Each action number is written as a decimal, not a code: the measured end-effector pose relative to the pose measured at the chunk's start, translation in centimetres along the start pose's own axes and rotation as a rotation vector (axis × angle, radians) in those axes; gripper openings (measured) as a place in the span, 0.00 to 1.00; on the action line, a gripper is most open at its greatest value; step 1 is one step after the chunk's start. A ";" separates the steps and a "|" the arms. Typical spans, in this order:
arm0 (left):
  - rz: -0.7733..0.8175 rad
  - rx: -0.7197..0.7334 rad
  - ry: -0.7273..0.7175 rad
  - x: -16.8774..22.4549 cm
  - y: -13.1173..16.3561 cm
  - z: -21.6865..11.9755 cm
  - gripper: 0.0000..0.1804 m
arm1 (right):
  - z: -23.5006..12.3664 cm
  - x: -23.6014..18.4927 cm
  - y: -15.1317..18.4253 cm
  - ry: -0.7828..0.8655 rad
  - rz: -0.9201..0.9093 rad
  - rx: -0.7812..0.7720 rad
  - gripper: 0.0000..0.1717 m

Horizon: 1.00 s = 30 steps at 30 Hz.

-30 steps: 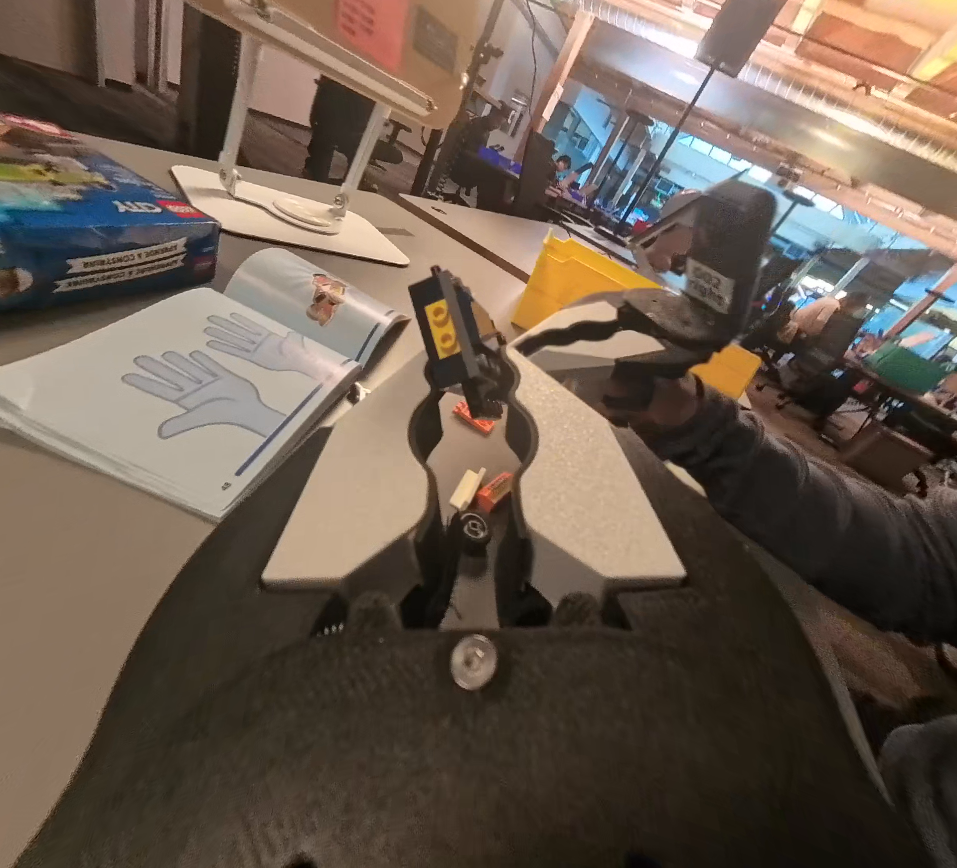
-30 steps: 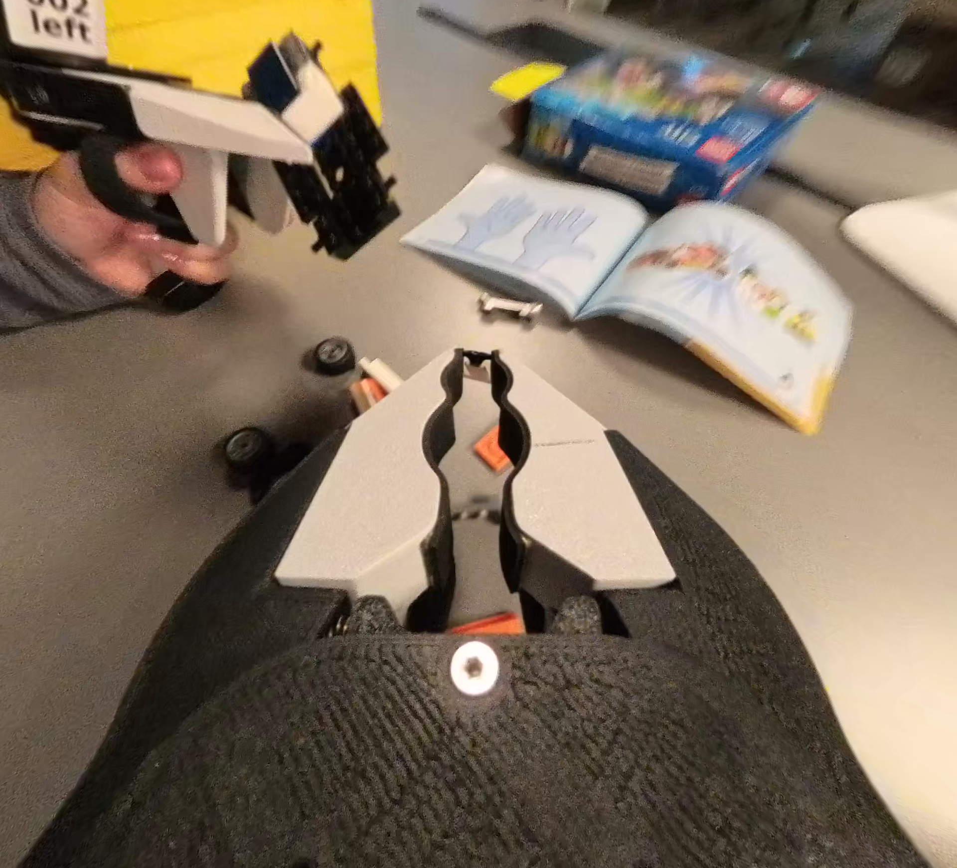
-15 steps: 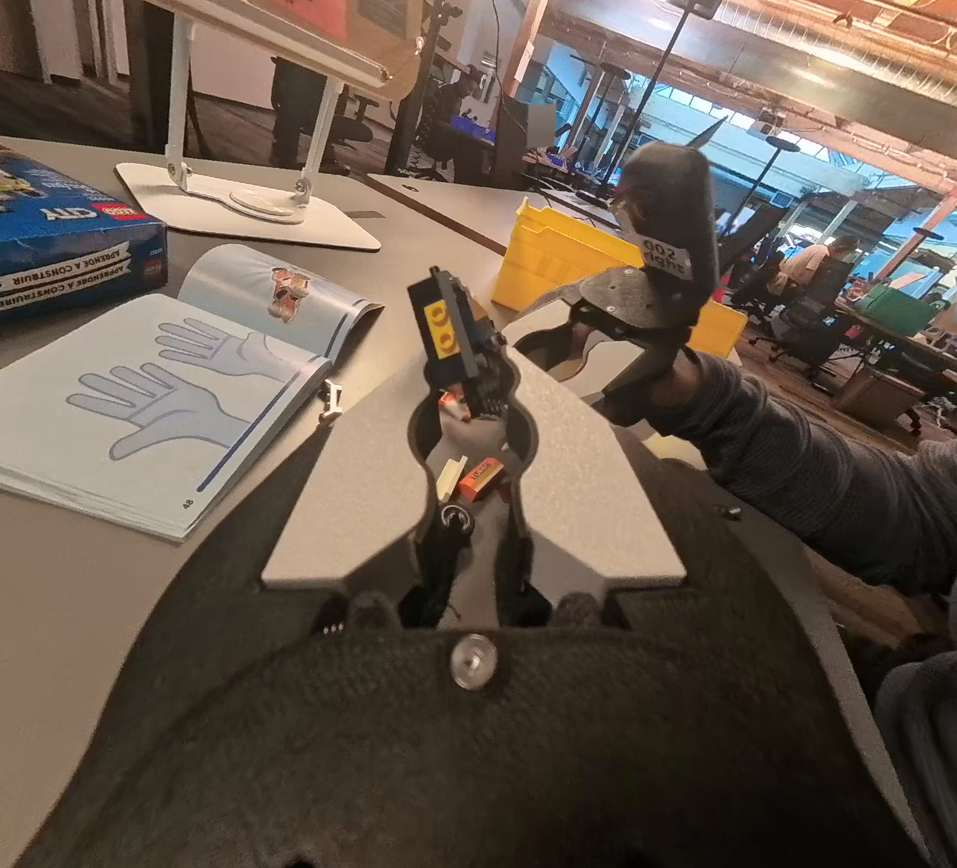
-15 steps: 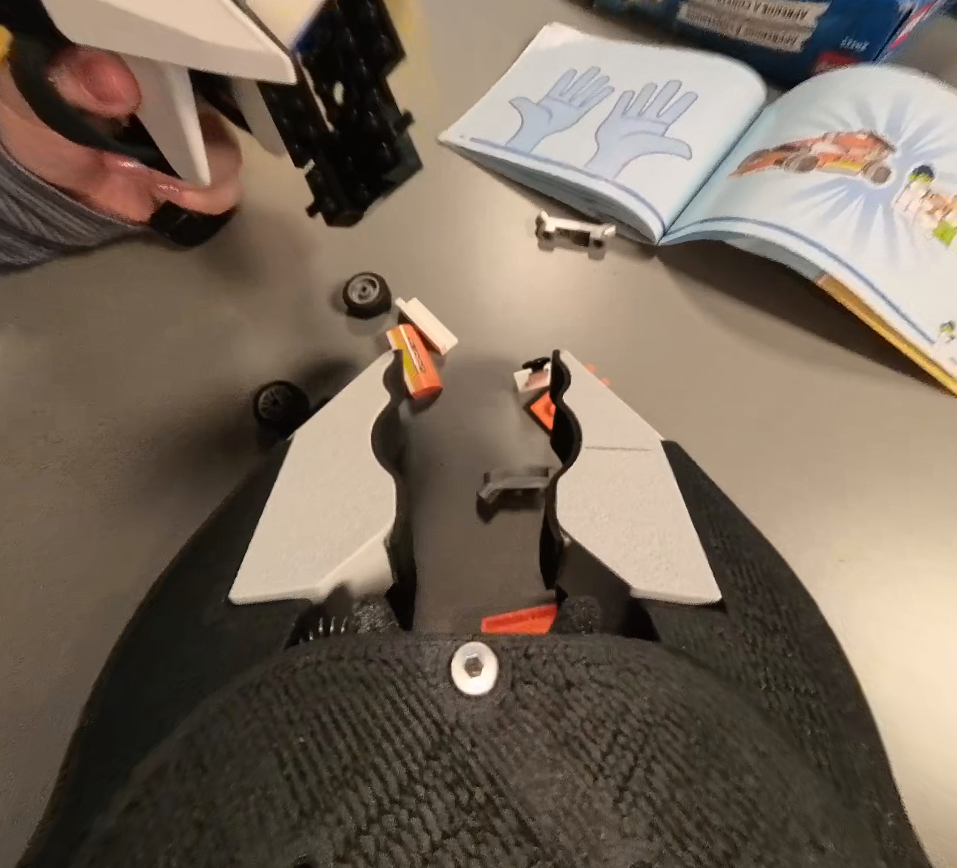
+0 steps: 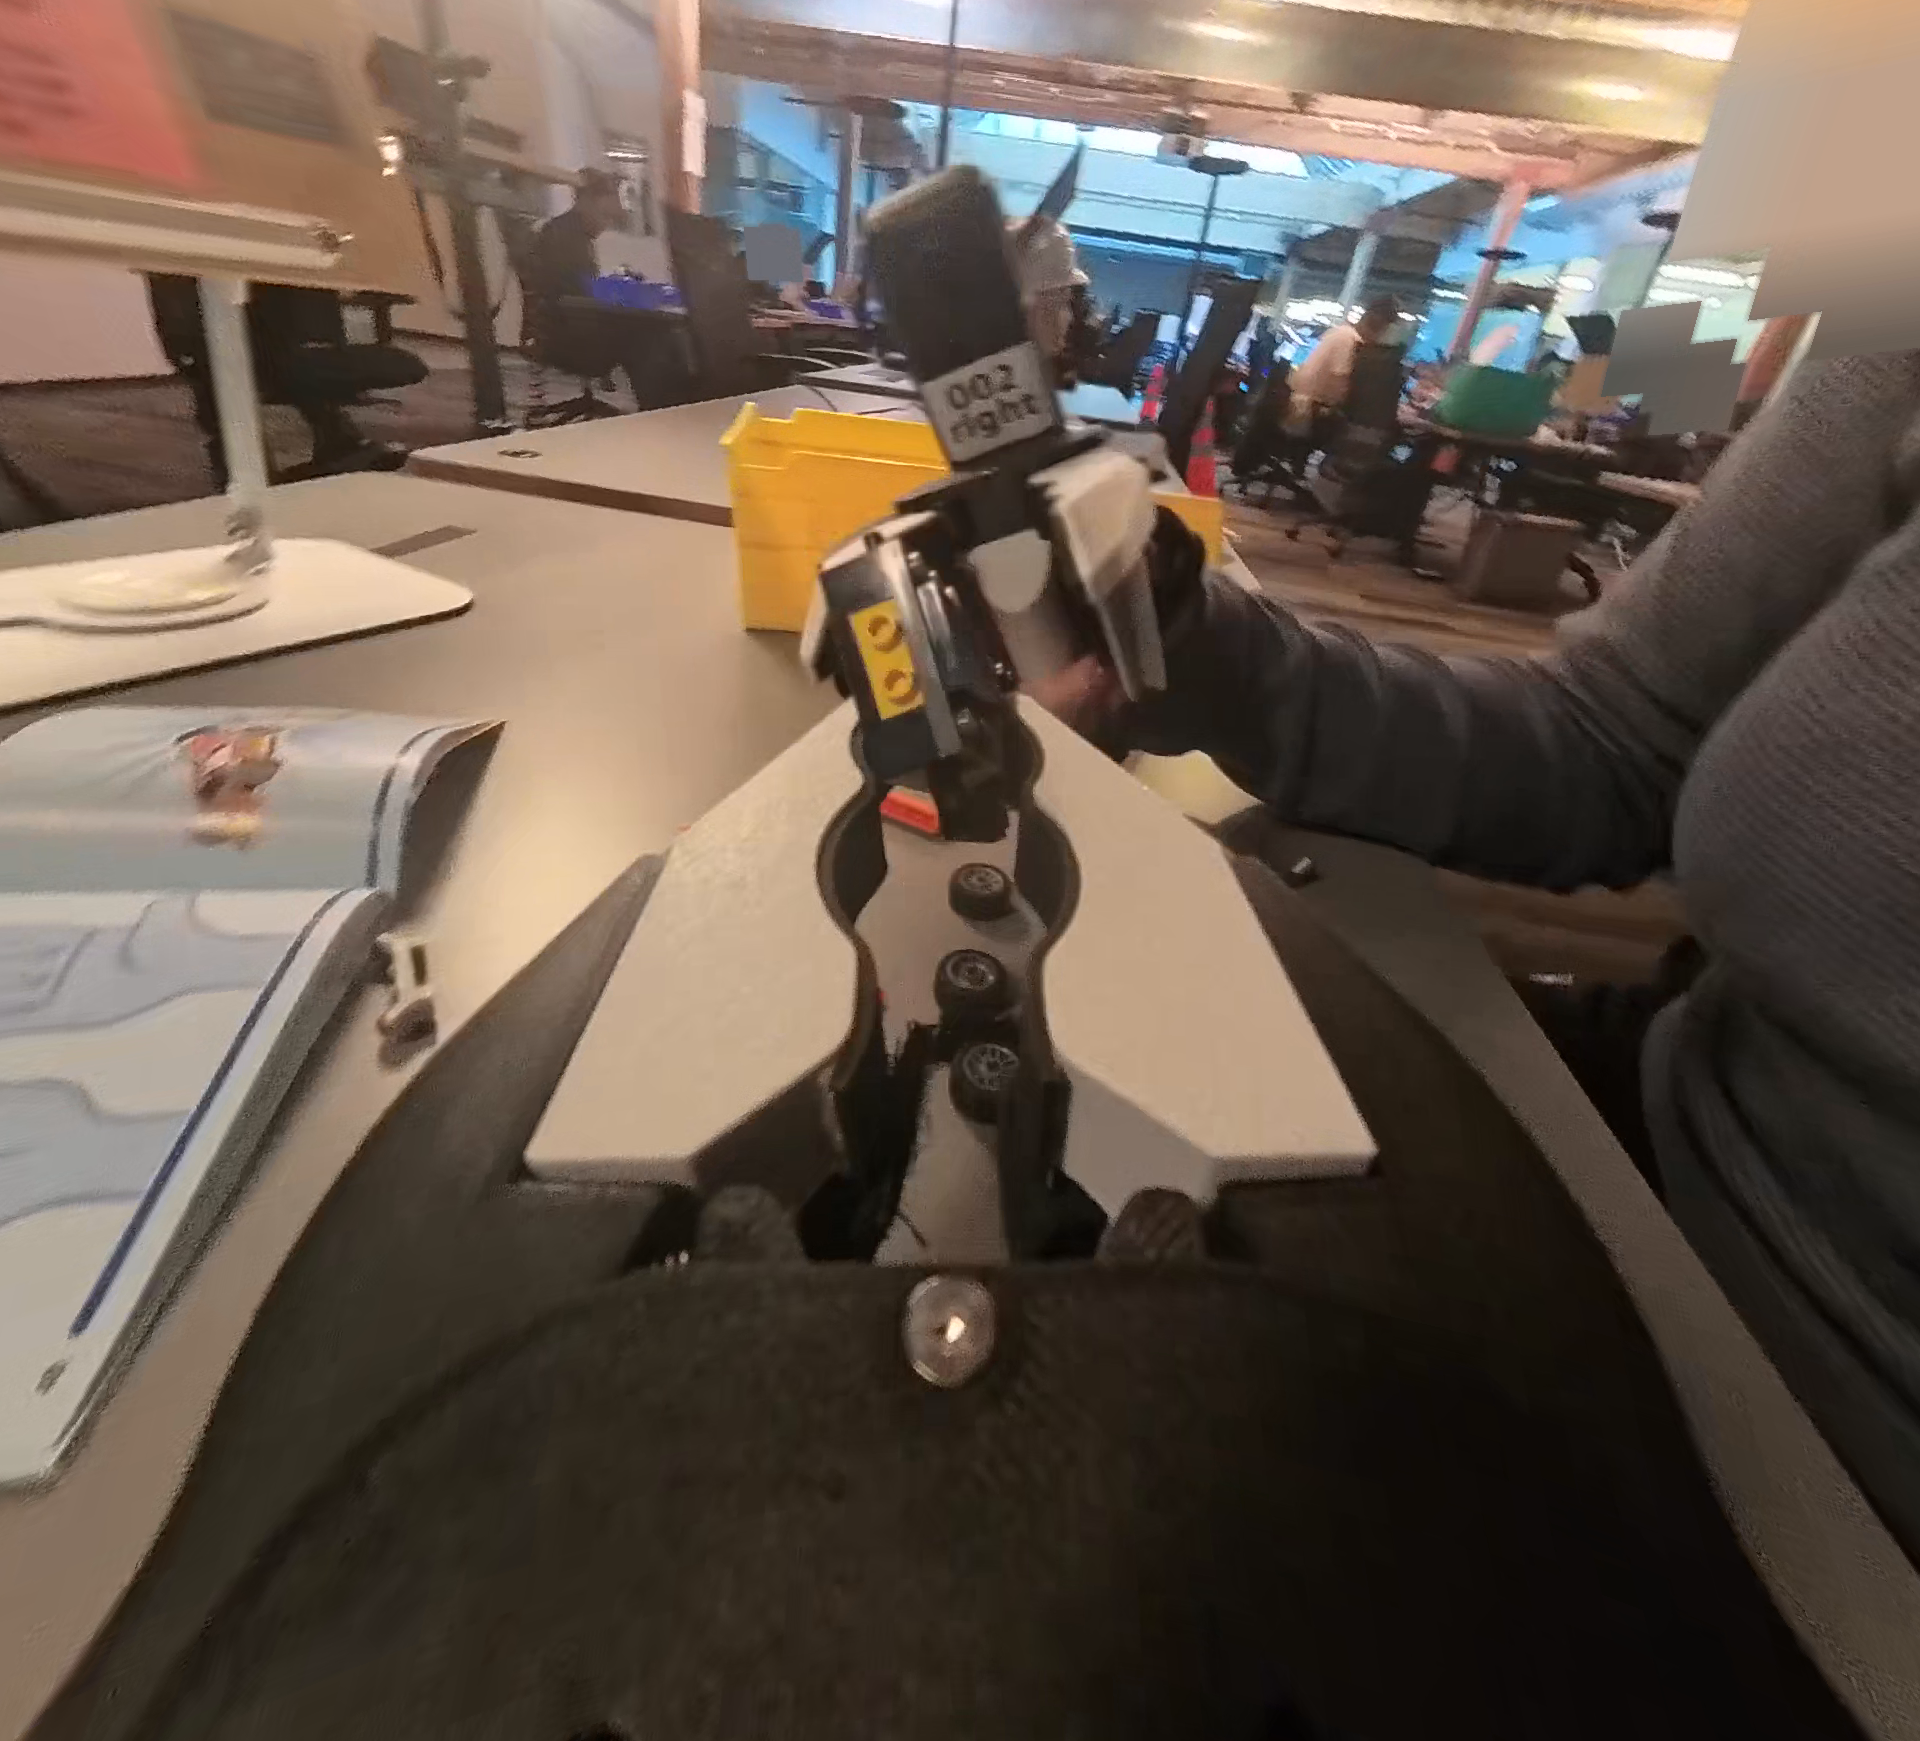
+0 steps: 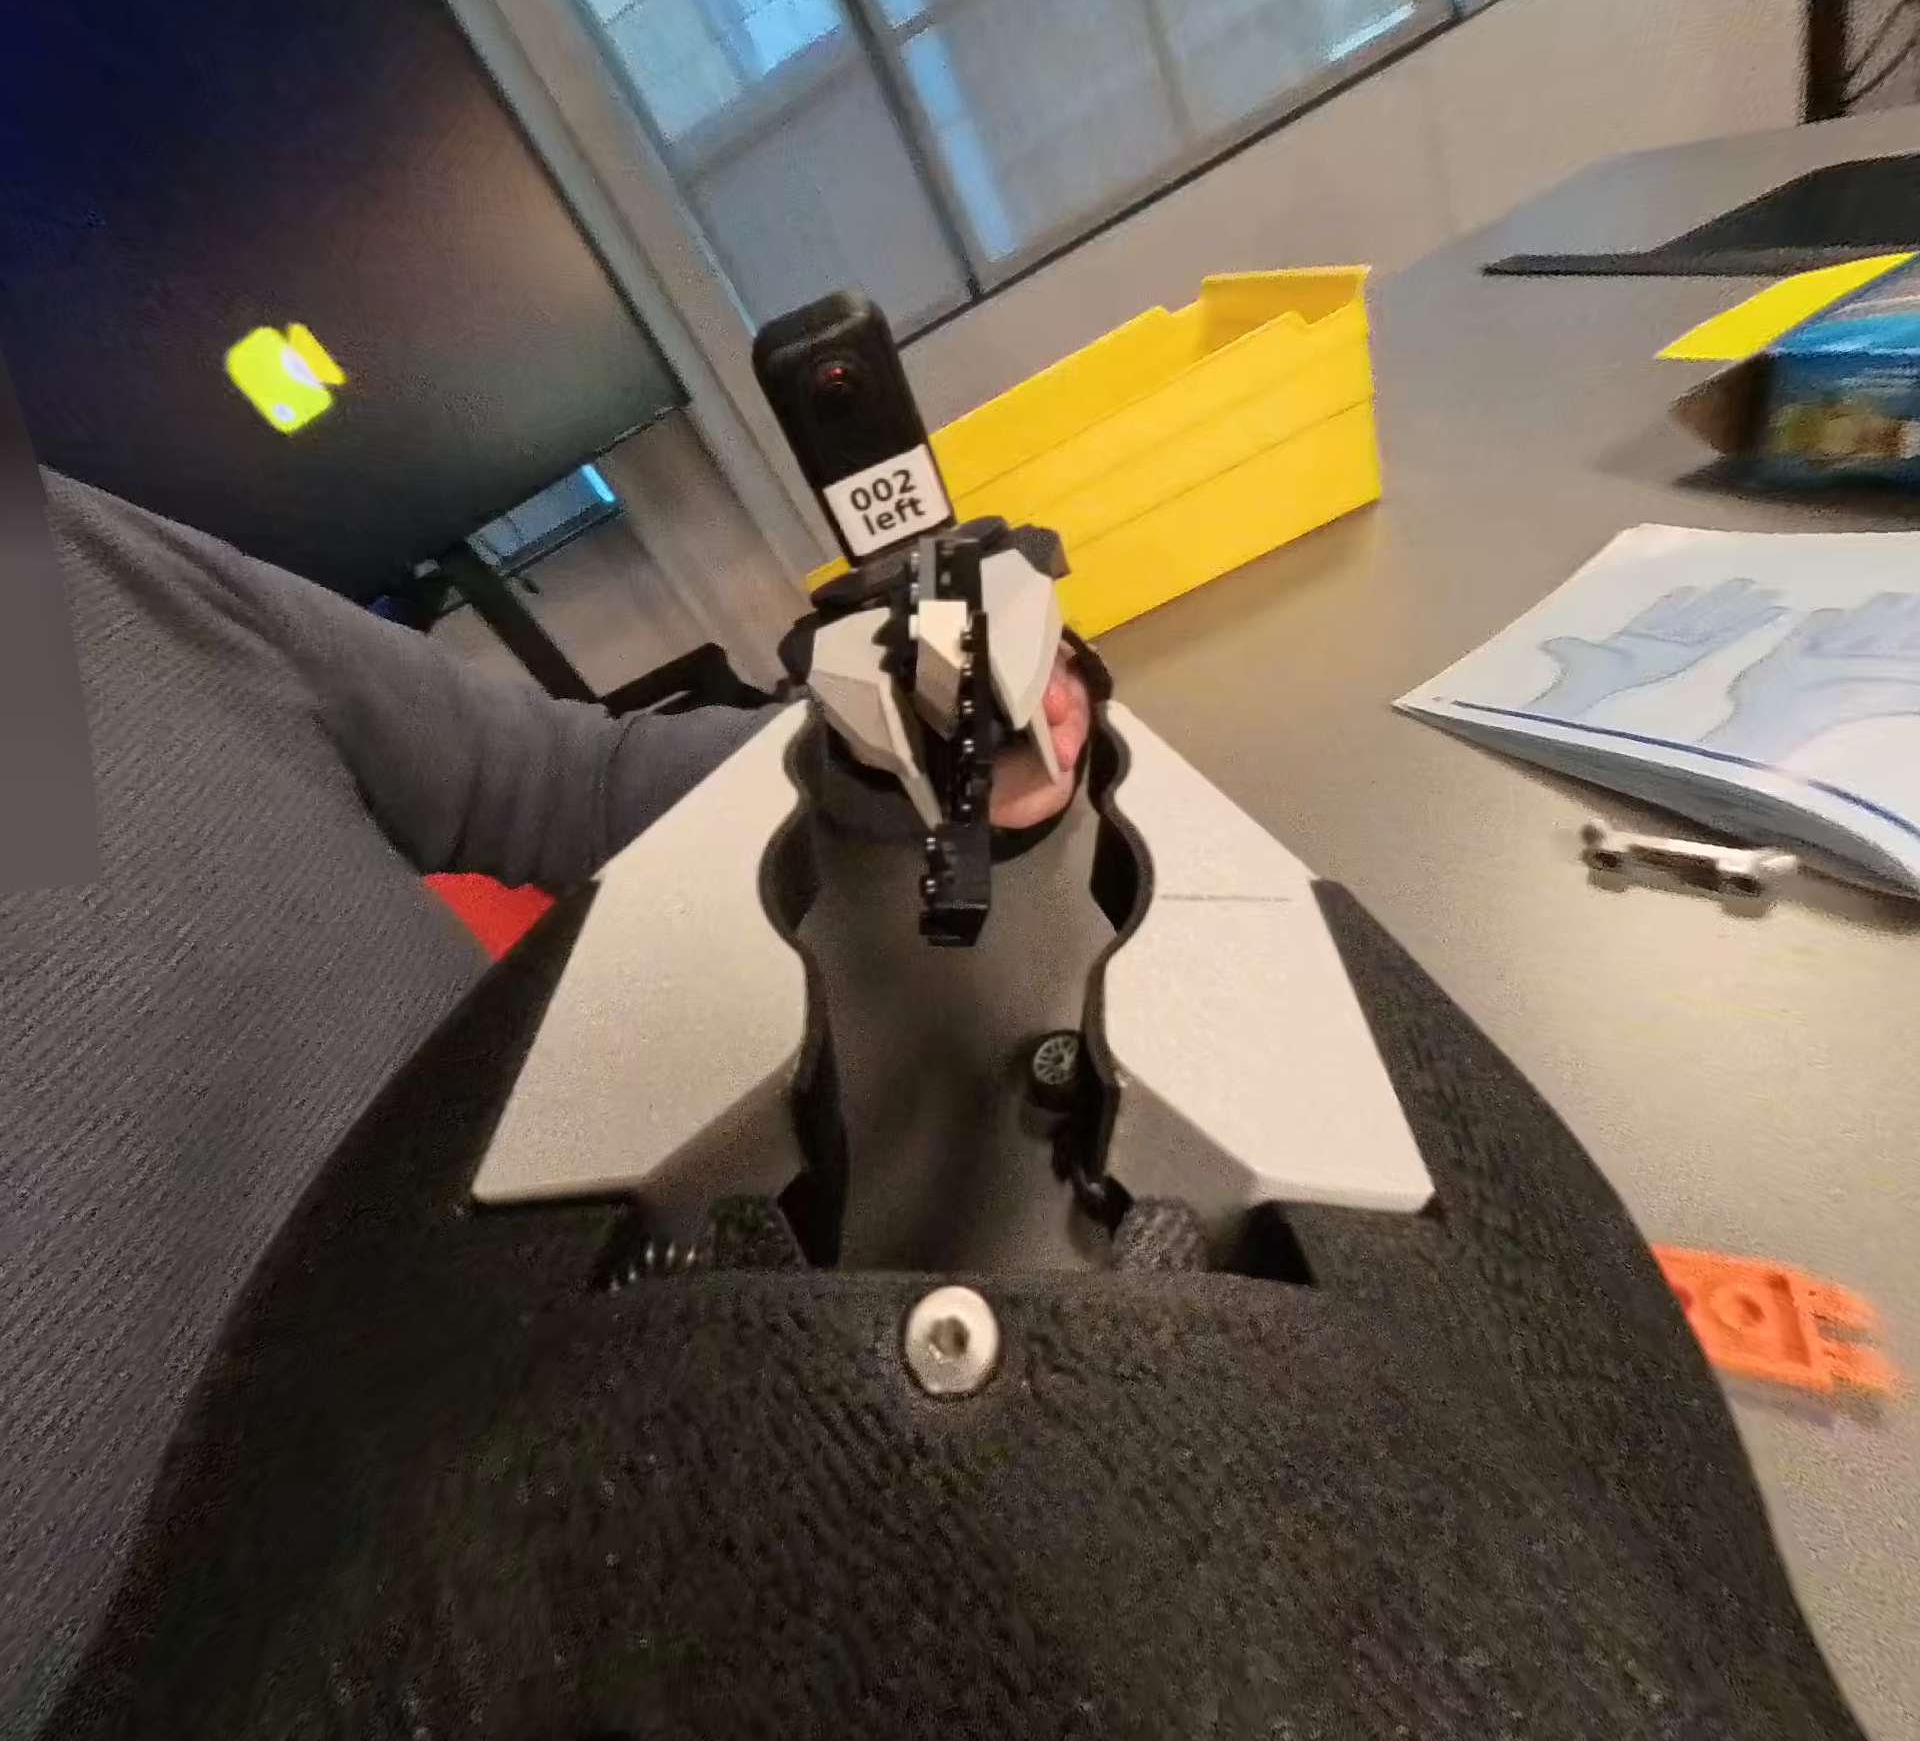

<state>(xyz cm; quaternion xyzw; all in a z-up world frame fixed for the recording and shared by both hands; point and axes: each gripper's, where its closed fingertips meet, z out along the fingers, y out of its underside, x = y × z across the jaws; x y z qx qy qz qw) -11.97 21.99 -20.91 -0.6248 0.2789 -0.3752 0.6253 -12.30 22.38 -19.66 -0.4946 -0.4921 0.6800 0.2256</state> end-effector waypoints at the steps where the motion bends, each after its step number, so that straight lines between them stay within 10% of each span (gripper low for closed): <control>1: 0.023 -0.004 0.020 0.5 0.1 0.1 0.10 | 0.1 -0.1 0.4 -0.003 -0.004 -0.027 0.26; 17: 0.155 -0.051 0.031 1.4 0.7 0.3 0.10 | 0.6 -0.7 2.1 -0.095 0.088 -0.099 0.04; 30: -0.245 0.115 -0.221 -4.2 -0.8 -0.9 0.29 | 0.2 3.5 -1.0 0.567 -0.676 -0.024 0.02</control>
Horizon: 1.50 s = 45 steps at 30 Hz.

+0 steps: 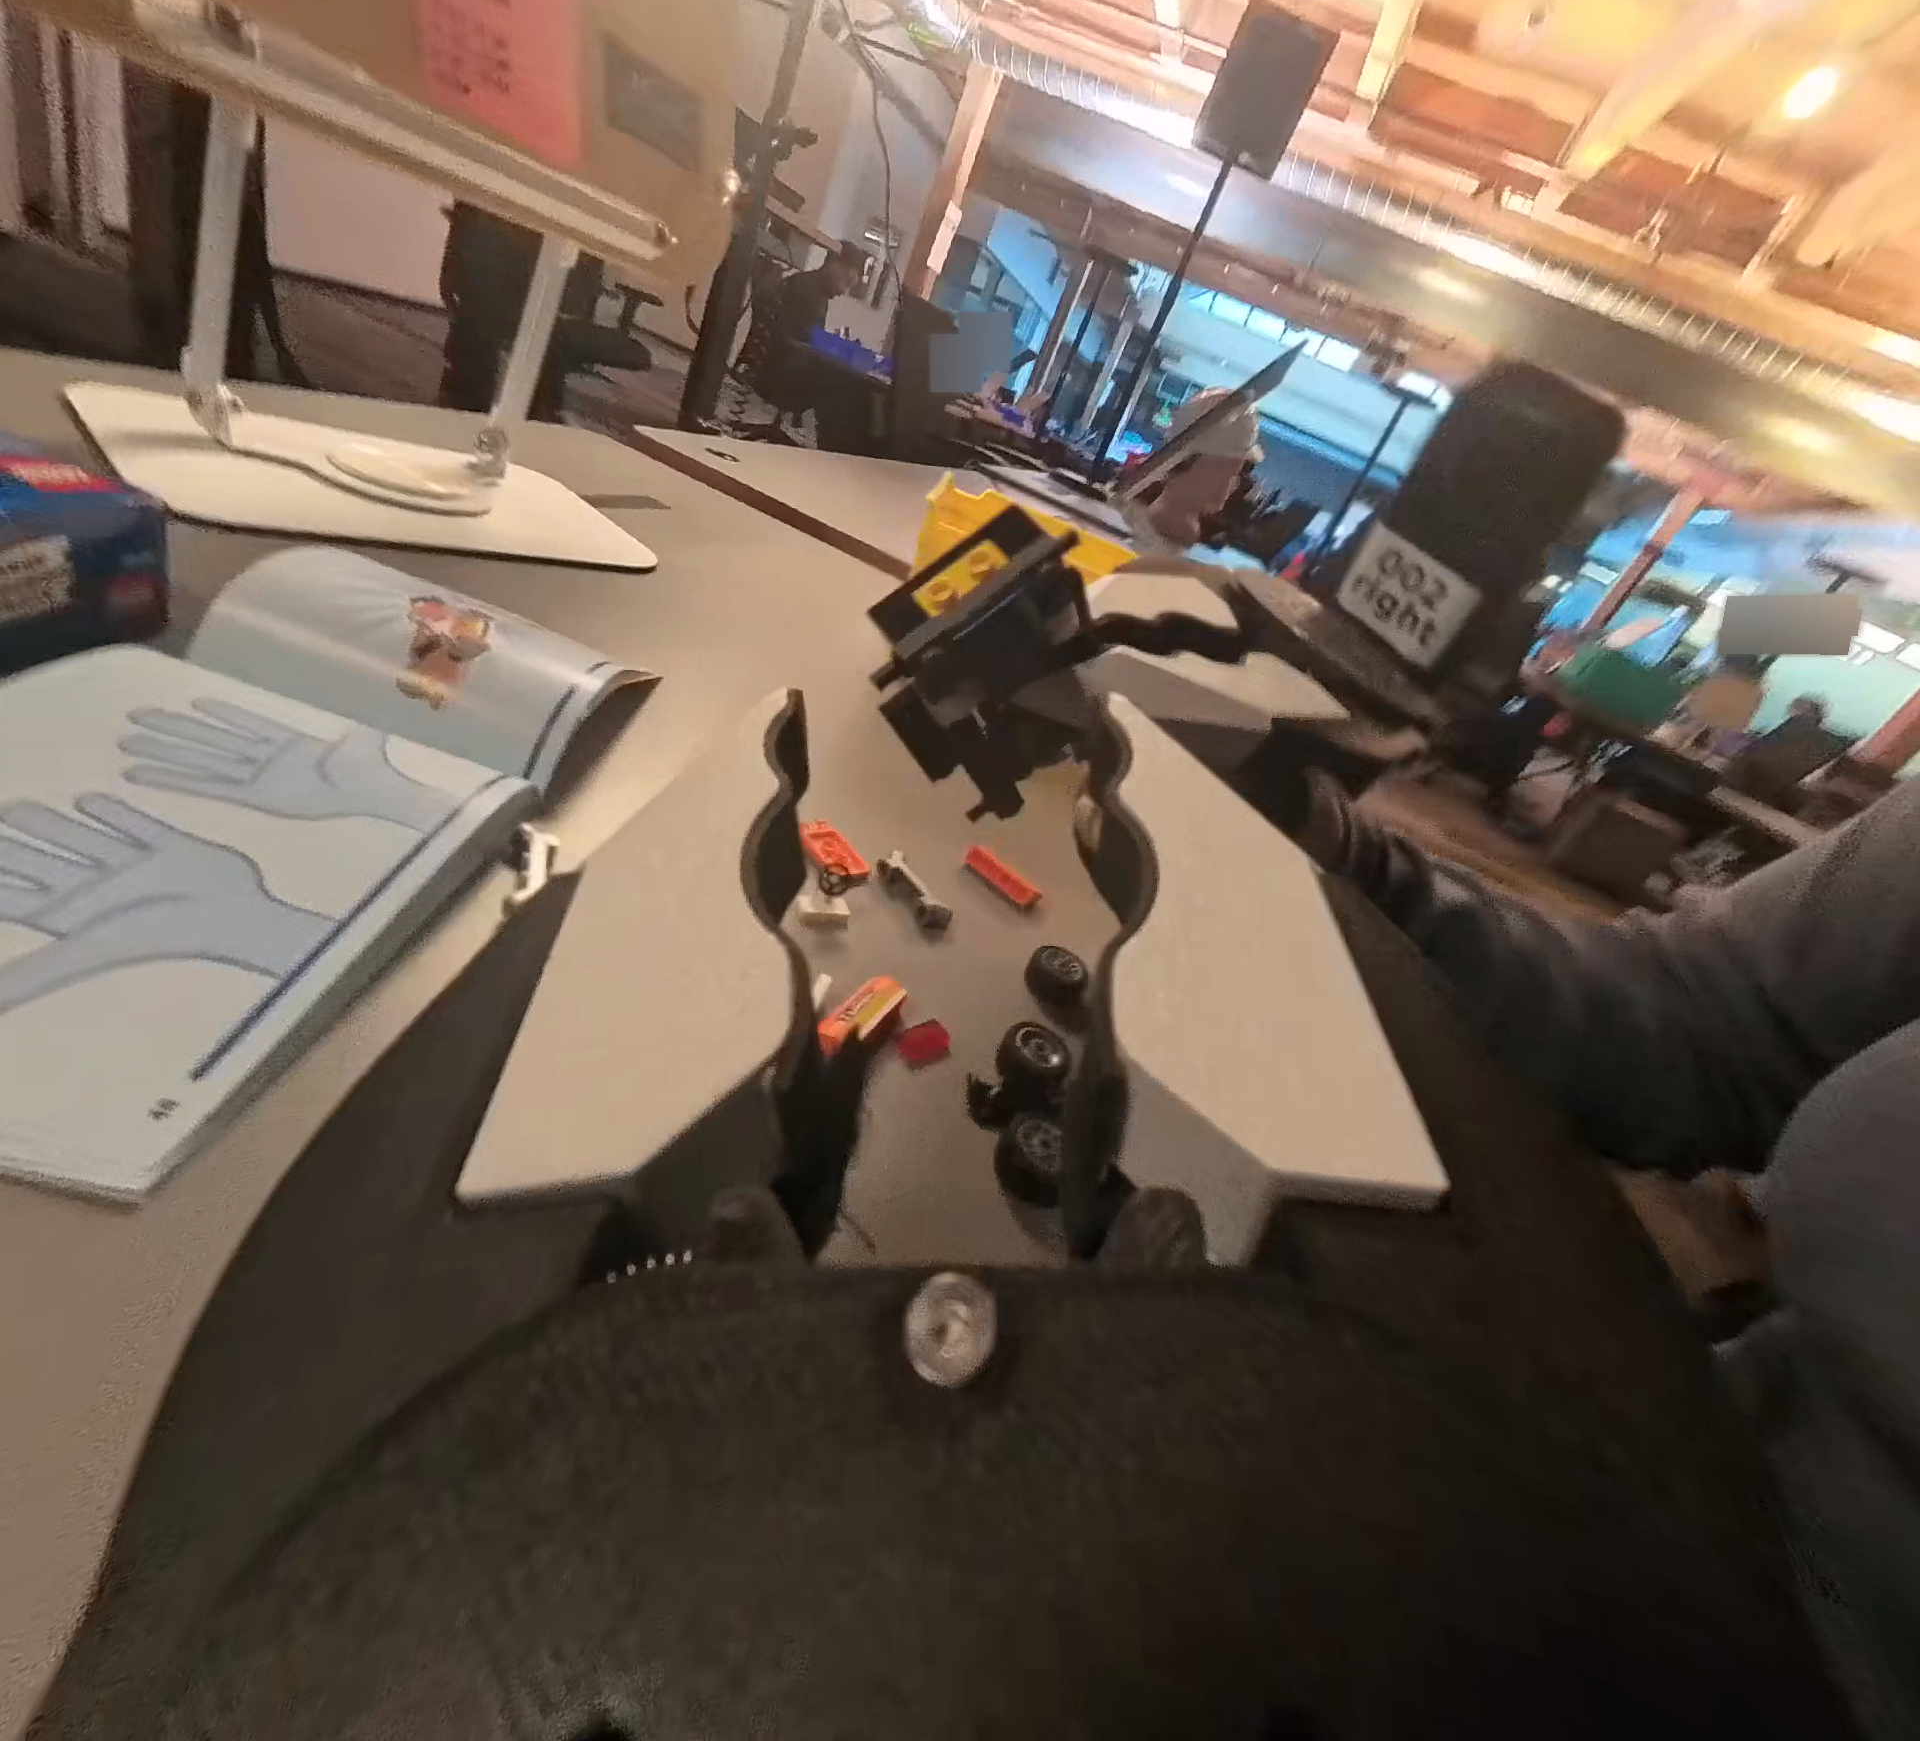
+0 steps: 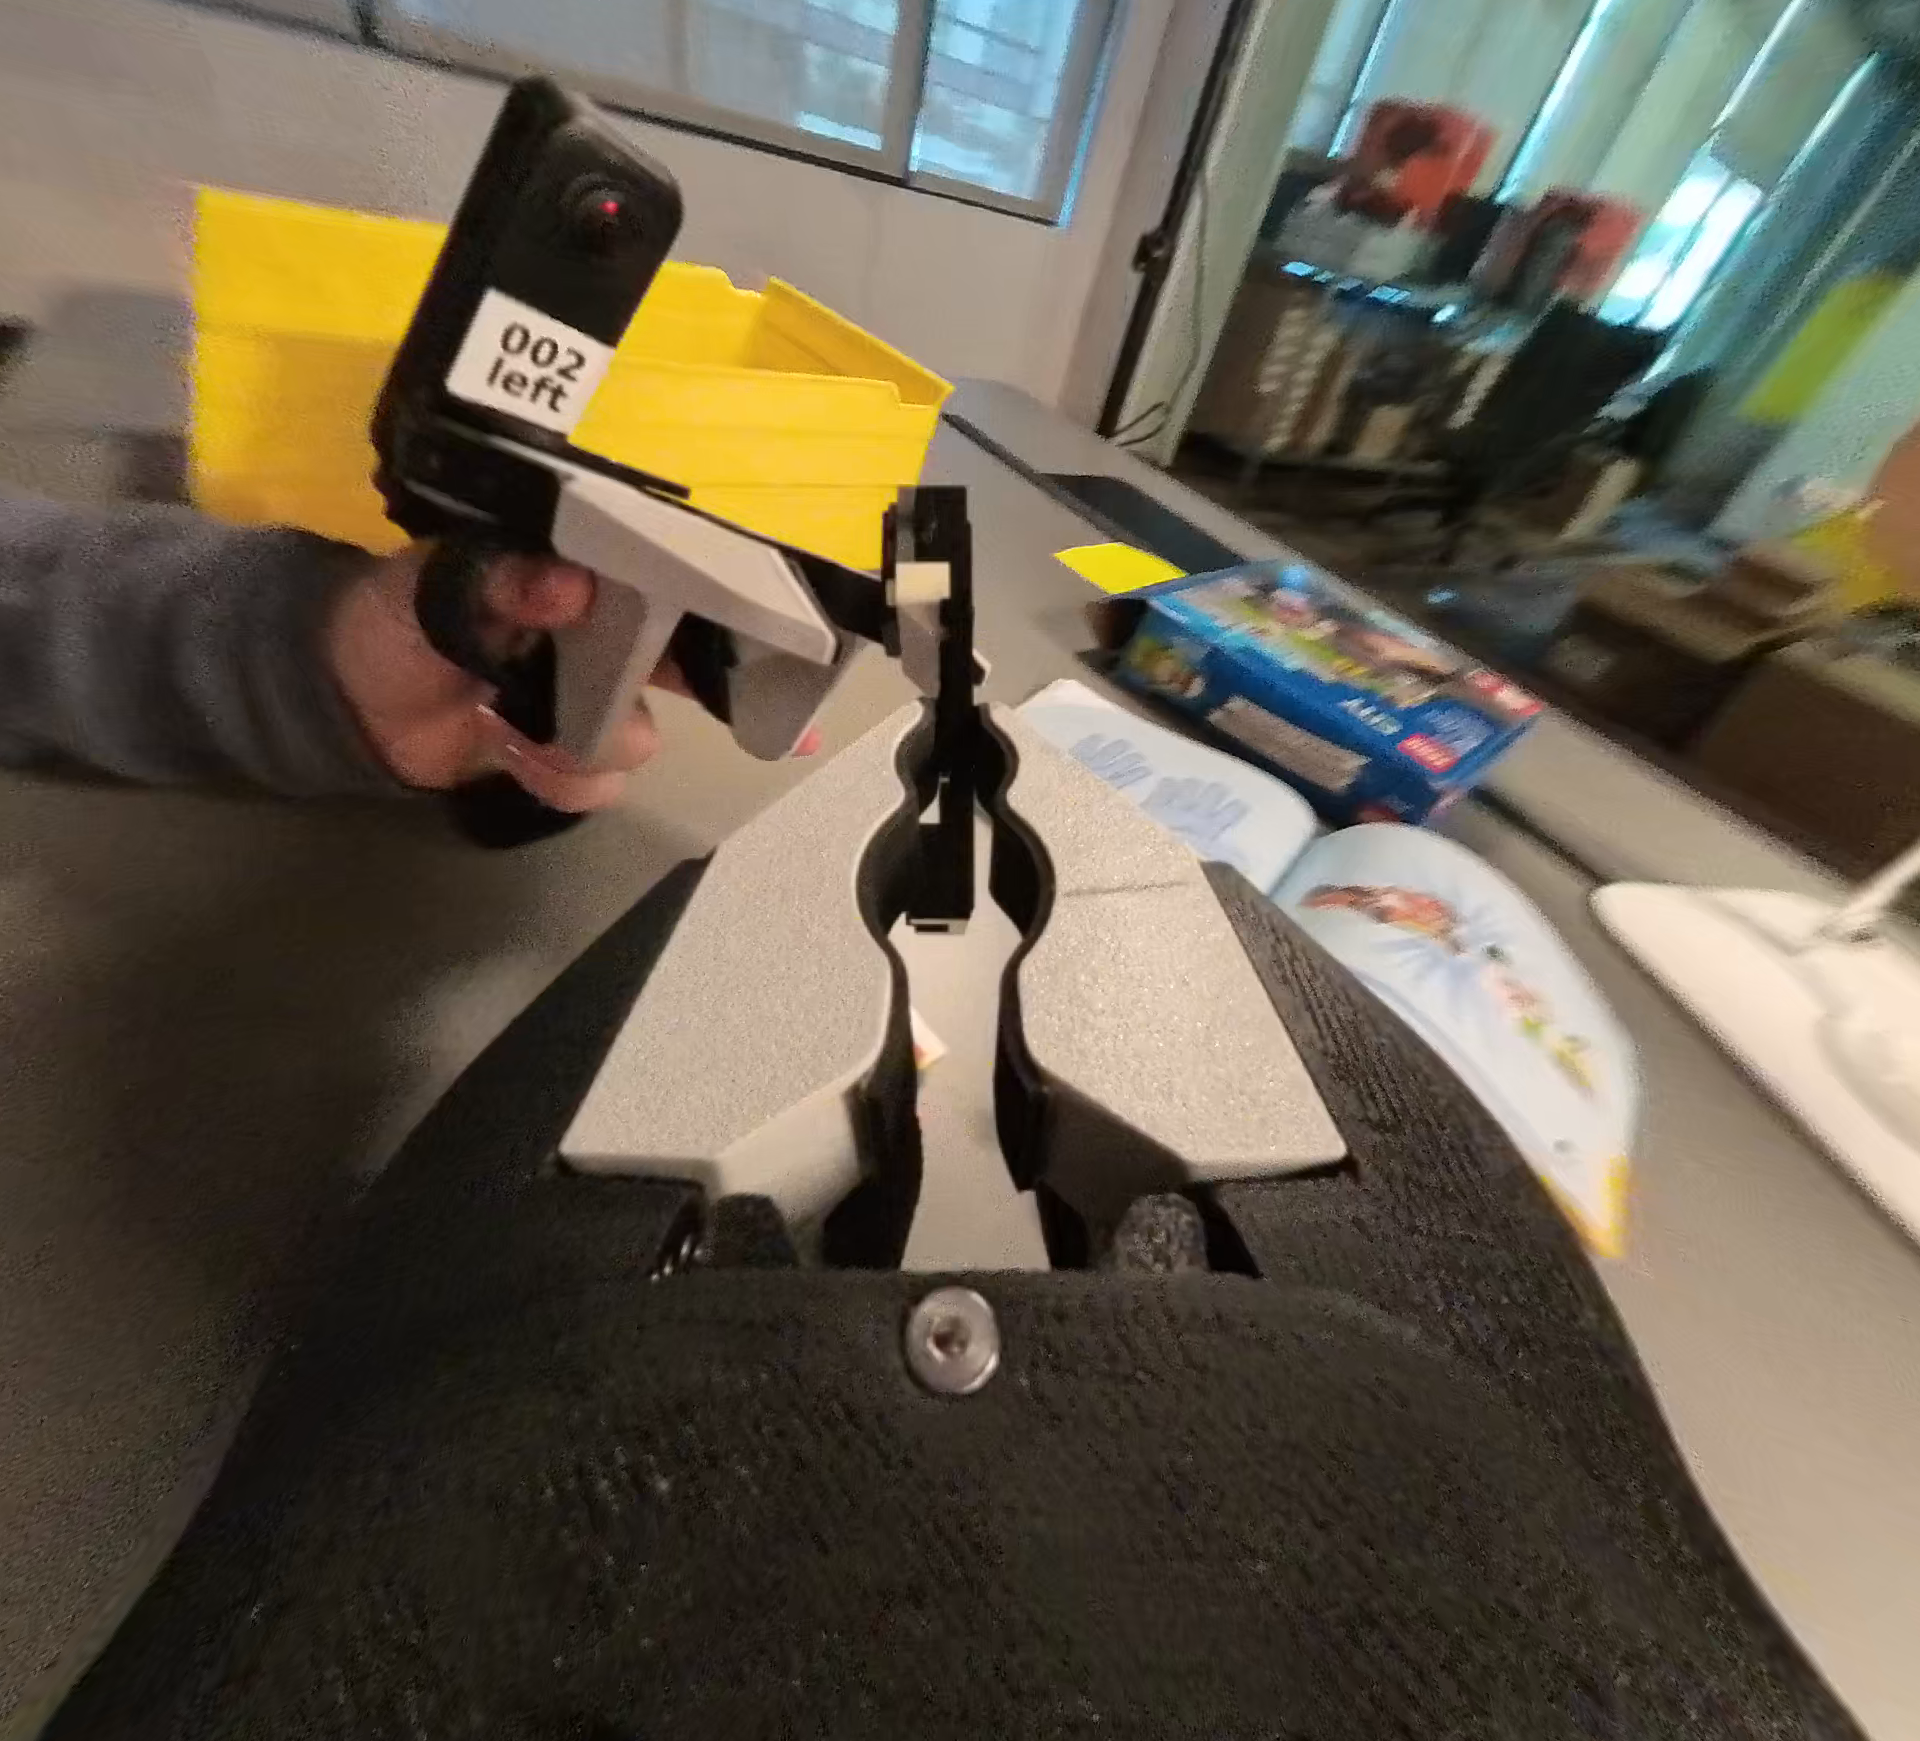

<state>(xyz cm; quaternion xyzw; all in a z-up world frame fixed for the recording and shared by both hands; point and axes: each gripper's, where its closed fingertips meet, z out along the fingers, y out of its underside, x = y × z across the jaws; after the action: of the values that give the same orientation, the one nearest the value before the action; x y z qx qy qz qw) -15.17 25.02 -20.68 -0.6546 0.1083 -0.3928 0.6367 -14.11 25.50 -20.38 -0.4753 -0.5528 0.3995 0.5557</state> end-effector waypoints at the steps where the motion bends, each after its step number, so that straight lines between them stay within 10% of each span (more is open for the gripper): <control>1: -0.048 0.004 0.016 0.0 0.0 0.1 0.30 | 0.1 -0.1 0.0 0.028 -0.069 -0.007 0.02; 9: -0.291 0.076 0.137 0.4 -0.7 0.0 0.27 | 0.7 -0.6 0.4 0.173 -0.427 -0.075 0.02; 26: -0.234 0.033 0.097 0.3 -0.2 0.4 0.21 | 1.1 0.2 0.9 0.222 -0.348 -0.100 0.14; 33: -0.170 0.006 0.044 0.8 0.0 1.1 0.17 | 1.0 1.1 1.3 0.307 -0.395 -0.190 0.02; 42: -0.183 0.003 0.016 0.2 0.2 0.9 0.16 | 1.2 1.1 1.5 0.175 0.025 -0.108 0.01; 43: -0.165 0.006 -0.116 -2.0 0.4 0.4 0.00 | 0.1 3.2 0.8 0.257 0.089 -0.052 0.02; 45: -0.230 0.065 -0.078 -2.3 -0.6 -0.8 0.00 | -2.2 6.7 0.8 0.344 0.181 -0.021 0.02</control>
<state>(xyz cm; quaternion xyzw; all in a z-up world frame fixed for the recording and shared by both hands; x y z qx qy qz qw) -17.50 26.02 -21.07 -0.6565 -0.0052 -0.4410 0.6120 -11.37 32.01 -19.46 -0.5901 -0.4088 0.3550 0.5989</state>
